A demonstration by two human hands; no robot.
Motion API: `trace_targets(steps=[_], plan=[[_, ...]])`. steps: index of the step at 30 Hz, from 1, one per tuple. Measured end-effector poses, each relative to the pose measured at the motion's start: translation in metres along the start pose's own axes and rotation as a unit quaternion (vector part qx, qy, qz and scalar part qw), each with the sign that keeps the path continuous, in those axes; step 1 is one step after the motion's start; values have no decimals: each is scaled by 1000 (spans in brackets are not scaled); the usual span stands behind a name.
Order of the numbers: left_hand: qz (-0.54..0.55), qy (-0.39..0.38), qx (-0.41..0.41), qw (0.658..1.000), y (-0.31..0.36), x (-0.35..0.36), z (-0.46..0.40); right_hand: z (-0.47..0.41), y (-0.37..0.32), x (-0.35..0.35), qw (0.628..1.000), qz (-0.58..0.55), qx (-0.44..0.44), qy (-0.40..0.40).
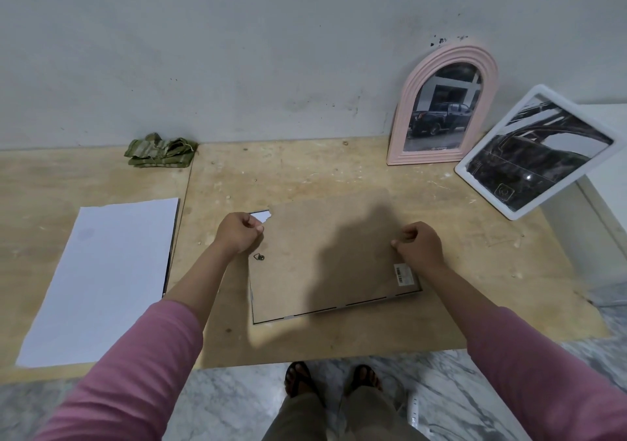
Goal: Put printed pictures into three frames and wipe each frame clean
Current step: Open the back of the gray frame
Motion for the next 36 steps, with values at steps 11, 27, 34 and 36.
trace_targets(steps=[11, 27, 34, 36], plan=[[39, -10, -11, 999, -2, -3, 0, -15, -7, -15, 982, 4, 66, -175], [181, 38, -127, 975, 2, -14, 37, 0, 6, -8, 959, -238, 133, -77], [-4, 24, -78, 997, 2, -9, 43, 8, 5, 0, 943, -283, 153, -89], [-26, 35, -81, 996, -1, -11, 43, 12, 3, 6, 938, -292, 159, -101]])
Point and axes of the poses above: each hand's wrist, its own z-axis away from the middle knuckle, its own x-axis out of the palm, y = z × x, the point moved 2 cm from there along -z, towards the middle knuckle, and after that the axes turned 14 degrees about x, right-handed, at the moved point
